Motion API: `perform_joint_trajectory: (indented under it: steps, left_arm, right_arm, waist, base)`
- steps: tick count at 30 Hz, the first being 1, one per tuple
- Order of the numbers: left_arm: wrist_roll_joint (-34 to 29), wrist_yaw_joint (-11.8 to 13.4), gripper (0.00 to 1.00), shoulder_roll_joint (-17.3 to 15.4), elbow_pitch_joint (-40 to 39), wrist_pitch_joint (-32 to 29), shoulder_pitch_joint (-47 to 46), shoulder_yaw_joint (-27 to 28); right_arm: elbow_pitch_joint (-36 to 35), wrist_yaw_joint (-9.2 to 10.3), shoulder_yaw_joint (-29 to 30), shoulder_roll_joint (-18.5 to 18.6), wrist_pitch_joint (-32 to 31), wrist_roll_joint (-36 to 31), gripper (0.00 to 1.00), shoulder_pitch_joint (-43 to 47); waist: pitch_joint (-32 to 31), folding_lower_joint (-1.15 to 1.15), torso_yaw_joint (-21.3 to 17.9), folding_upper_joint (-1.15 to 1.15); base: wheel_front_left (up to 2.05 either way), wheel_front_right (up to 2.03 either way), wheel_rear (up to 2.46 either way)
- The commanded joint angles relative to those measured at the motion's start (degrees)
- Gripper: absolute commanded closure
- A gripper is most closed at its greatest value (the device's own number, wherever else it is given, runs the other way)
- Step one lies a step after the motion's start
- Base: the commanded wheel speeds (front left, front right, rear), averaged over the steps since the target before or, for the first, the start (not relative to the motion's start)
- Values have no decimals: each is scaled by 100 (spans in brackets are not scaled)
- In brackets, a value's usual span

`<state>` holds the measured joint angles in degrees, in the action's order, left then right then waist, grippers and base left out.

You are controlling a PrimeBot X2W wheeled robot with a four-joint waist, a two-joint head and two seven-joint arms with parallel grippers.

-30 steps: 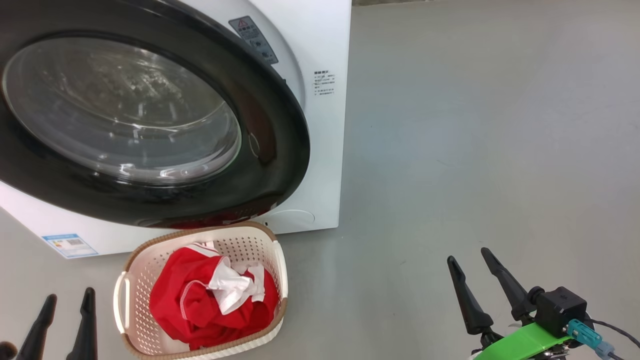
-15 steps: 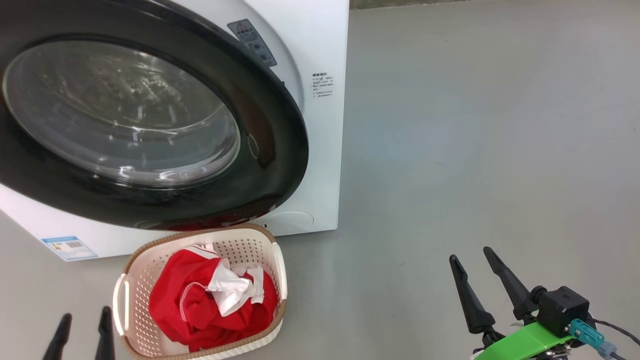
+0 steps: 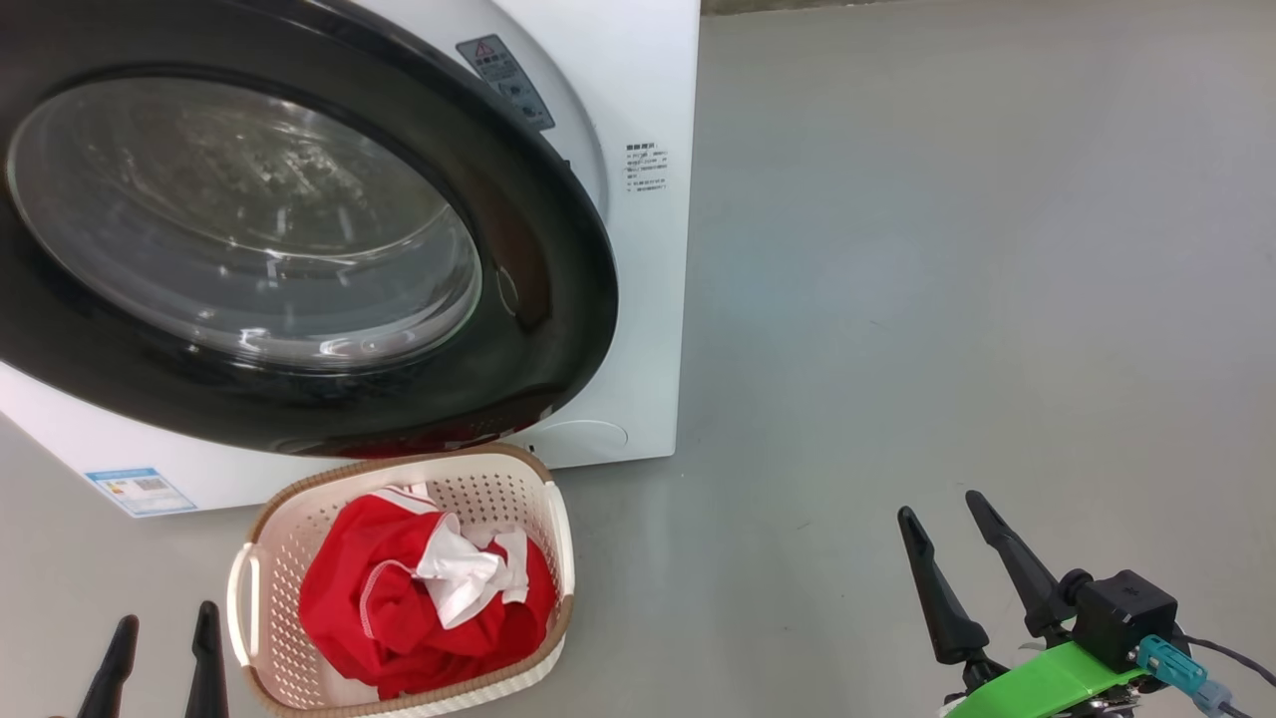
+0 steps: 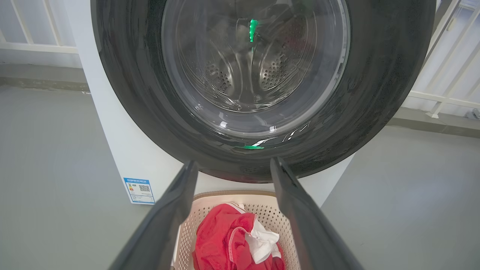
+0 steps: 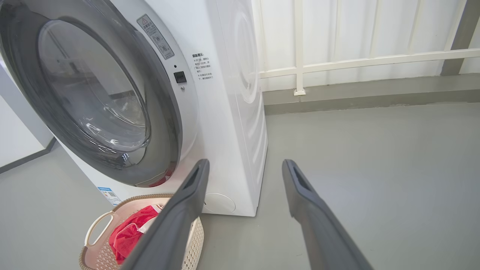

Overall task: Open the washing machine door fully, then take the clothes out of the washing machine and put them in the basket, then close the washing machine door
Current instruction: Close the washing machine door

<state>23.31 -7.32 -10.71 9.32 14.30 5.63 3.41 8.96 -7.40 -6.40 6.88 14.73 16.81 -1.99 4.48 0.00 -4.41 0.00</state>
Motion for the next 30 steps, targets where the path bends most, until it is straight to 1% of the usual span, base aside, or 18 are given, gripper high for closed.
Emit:
perform_joint_trajectory:
  steps: [1,8,10,11,12,18,21,26,27,30]
  left_arm:
    - [-50,-17,0,-91,-150,70,-154,197]
    - [-62,-17,0,-62,-221,70,-186,220]
    - [-72,-17,0,-45,-256,70,-205,219]
    - [-72,-17,0,-33,-274,70,-220,217]
    - [-73,-17,0,-23,-288,70,-236,211]
    - [-49,-17,0,47,-389,70,-396,75]
    - [14,-17,0,55,-451,70,-568,-48]
    - [86,-17,0,-4,-458,70,-845,-277]
    - [86,-17,0,-4,-458,70,-845,-277]
    - [142,-17,0,-1,-436,70,-999,-366]
  right_arm:
    - [-156,-9,-88,8,27,-25,0,-17]
    - [-173,-9,-110,-24,27,-7,0,-86]
    - [-180,-9,-115,-41,27,20,51,-129]
    - [-183,-9,-122,-49,27,36,91,-157]
    - [-185,-9,-139,-59,27,55,100,-198]
    - [-201,-9,-260,-155,27,96,100,-678]
    - [-174,-9,-370,-245,27,88,100,-1116]
    - [47,-9,-566,-295,27,63,100,-1683]
    - [47,-9,-566,-295,27,63,100,-1683]
    - [223,-9,-668,-304,27,45,100,-2011]
  waist:
    - [-8,0,11,0]
    - [3,0,79,0]
    - [16,0,119,0]
    - [37,0,147,0]
    - [56,0,174,0]
    - [302,0,402,0]
    - [545,0,628,0]
    - [860,0,964,0]
    - [860,0,964,0]
    - [1007,0,1137,0]
  base:
    - [0,0,0]
    - [0,0,0]
    - [0,0,0]
    - [0,0,0]
    - [0,0,0]
    - [0,0,0]
    - [0,0,0]
    - [0,0,0]
    - [0,0,0]
    - [0,0,0]
